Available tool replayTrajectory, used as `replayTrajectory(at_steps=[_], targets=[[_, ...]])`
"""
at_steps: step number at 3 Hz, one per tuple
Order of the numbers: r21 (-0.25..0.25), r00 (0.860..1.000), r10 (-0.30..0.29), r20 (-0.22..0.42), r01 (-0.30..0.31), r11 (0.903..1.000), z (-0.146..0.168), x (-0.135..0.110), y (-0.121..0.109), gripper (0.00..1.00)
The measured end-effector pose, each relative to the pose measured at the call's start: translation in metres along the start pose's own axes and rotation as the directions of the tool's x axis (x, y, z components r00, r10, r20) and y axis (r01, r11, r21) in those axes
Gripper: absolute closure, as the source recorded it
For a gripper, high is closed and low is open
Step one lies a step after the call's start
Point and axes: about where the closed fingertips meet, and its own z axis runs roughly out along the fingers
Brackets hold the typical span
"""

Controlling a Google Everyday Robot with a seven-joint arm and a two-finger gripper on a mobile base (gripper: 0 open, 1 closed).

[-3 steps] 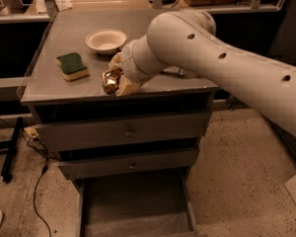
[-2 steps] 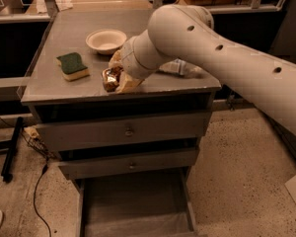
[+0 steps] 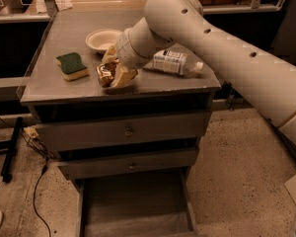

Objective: Pick orange can from bottom drawer and place on counter

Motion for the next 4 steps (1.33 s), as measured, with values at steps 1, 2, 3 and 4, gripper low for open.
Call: replayTrajectory(at_steps=[1, 2, 3, 4], targets=[[-0.029, 1.000, -0.009, 0.019, 0.009, 0.9995, 0.007, 0.001, -0.005, 1.00], [-0.084, 0.999, -0.001, 0.036, 0.004, 0.9964, 0.026, 0.006, 0.002, 1.00], [-0.099, 0.999, 0.000, 0.039, 0.004, 0.9951, 0.029, 0.006, 0.001, 1.00], [-0.099, 0.999, 0.000, 0.039, 0.004, 0.9951, 0.029, 0.006, 0.001, 0.73]])
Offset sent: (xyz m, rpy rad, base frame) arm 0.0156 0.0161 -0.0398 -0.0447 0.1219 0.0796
